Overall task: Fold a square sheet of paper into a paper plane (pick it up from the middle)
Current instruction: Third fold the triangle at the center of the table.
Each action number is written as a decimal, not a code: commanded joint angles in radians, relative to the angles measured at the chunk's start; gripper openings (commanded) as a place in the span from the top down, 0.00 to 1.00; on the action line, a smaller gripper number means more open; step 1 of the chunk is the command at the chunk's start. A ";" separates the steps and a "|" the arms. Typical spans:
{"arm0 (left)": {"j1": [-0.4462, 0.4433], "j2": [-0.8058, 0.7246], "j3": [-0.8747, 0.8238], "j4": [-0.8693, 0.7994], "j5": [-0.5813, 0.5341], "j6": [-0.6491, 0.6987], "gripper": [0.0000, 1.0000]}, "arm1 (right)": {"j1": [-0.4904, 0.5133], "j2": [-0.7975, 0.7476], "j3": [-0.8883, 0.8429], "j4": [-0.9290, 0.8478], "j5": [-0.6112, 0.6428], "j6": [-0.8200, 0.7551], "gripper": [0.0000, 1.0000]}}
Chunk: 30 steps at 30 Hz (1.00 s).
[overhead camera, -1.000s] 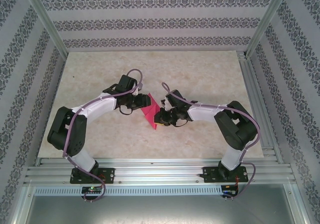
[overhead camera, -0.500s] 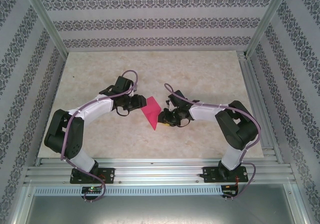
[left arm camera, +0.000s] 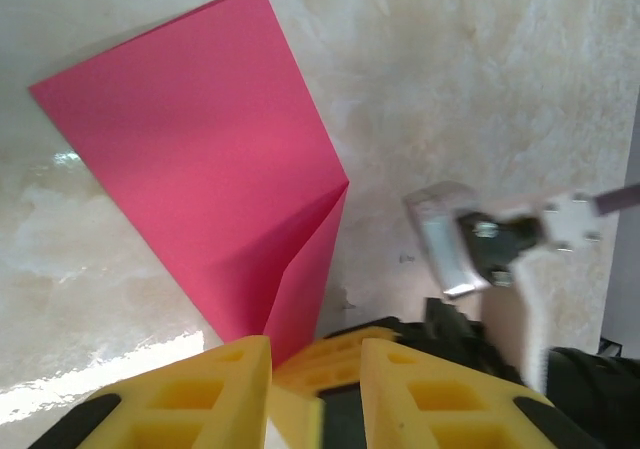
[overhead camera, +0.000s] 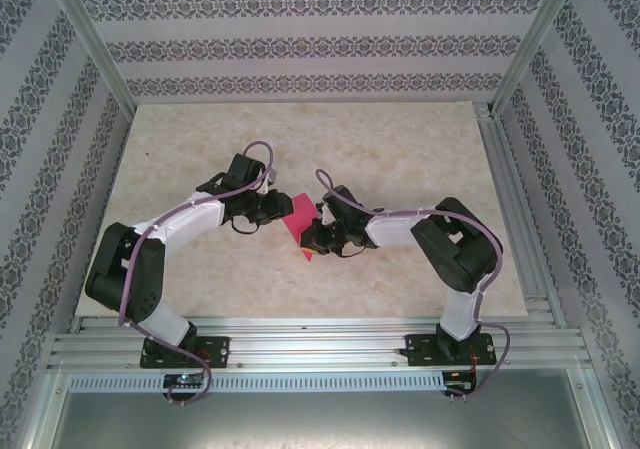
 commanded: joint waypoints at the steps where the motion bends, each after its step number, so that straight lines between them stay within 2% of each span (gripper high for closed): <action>1: 0.010 -0.024 -0.012 0.049 0.040 -0.024 0.69 | 0.017 0.058 -0.029 0.015 0.027 0.022 0.90; 5: 0.010 -0.024 -0.015 0.046 0.030 -0.025 0.69 | 0.028 0.072 -0.002 -0.079 0.074 -0.019 0.89; 7: 0.011 -0.019 -0.014 0.049 0.038 -0.026 0.69 | 0.027 0.055 -0.006 -0.053 0.059 -0.018 0.89; 14: 0.011 -0.002 -0.013 0.061 0.030 -0.041 0.69 | 0.005 -0.122 0.041 -0.087 0.040 -0.064 0.75; 17: 0.011 -0.003 -0.016 0.057 0.004 -0.047 0.68 | -0.038 -0.179 0.052 -0.222 0.137 -0.127 0.66; 19: 0.011 0.003 -0.030 0.084 0.023 -0.062 0.65 | -0.064 -0.189 0.058 -0.282 0.174 -0.179 0.67; 23: -0.004 0.026 -0.057 0.177 0.105 -0.102 0.65 | -0.118 -0.175 0.054 -0.263 0.180 -0.170 0.54; 25: -0.015 0.053 -0.049 0.190 0.148 -0.107 0.68 | -0.137 -0.150 0.061 -0.232 0.152 -0.163 0.63; 30: -0.053 0.104 -0.045 0.226 0.191 -0.132 0.72 | -0.145 -0.093 0.065 -0.139 0.084 -0.117 0.63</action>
